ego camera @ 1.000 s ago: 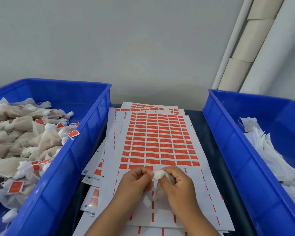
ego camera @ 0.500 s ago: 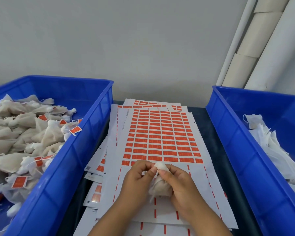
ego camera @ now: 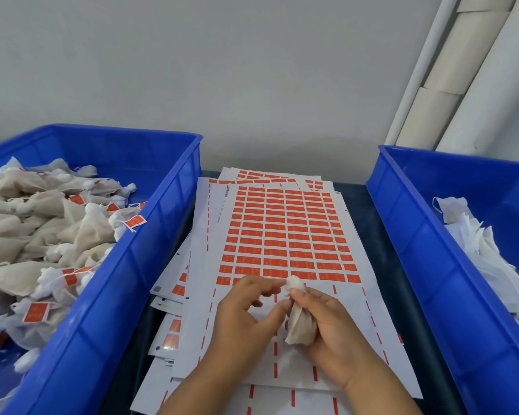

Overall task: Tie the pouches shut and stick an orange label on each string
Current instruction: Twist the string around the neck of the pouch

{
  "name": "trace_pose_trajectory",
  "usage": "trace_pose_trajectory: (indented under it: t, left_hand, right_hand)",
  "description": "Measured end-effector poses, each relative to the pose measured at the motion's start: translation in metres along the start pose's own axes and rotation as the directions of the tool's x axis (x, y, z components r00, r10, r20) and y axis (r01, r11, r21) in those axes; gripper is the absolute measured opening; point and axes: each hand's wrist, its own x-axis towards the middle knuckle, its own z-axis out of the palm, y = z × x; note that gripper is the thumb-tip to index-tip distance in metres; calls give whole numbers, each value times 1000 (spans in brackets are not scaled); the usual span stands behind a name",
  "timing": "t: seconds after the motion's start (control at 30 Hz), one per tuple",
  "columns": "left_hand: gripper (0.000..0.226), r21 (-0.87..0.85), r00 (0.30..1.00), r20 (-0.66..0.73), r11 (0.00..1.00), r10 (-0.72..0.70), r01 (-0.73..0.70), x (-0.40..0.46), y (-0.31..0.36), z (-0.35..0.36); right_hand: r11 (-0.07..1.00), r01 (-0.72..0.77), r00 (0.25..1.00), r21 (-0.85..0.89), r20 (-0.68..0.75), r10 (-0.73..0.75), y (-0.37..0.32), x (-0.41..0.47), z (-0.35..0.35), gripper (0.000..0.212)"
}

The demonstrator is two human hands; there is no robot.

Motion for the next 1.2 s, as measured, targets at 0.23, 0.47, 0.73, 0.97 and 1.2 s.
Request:
trace_pose_trajectory:
  t: [0.23, 0.47, 0.73, 0.97, 1.2]
  left_hand:
    - [22, 107, 998, -25, 993, 61, -58, 2, -2, -2]
    - [23, 297, 997, 79, 955, -9, -15, 2, -9, -1]
    - [28, 518, 997, -54, 855, 61, -24, 9, -8, -8]
    - [38, 606, 996, -22, 794, 83, -53, 30, 9, -33]
    - [9, 483, 990, 94, 865, 104, -136, 52, 22, -41]
  right_hand:
    - [994, 18, 999, -105, -33, -21, 3, 2, -1, 26]
    - [938, 79, 984, -339, -124, -127, 6, 0, 4, 13]
    - [947, 76, 985, -313, -125, -120, 4, 3, -1, 12]
    - [801, 141, 965, -582, 261, 20, -6, -10, -3, 48]
    - [843, 192, 940, -503, 342, -10, -14, -16, 1, 26]
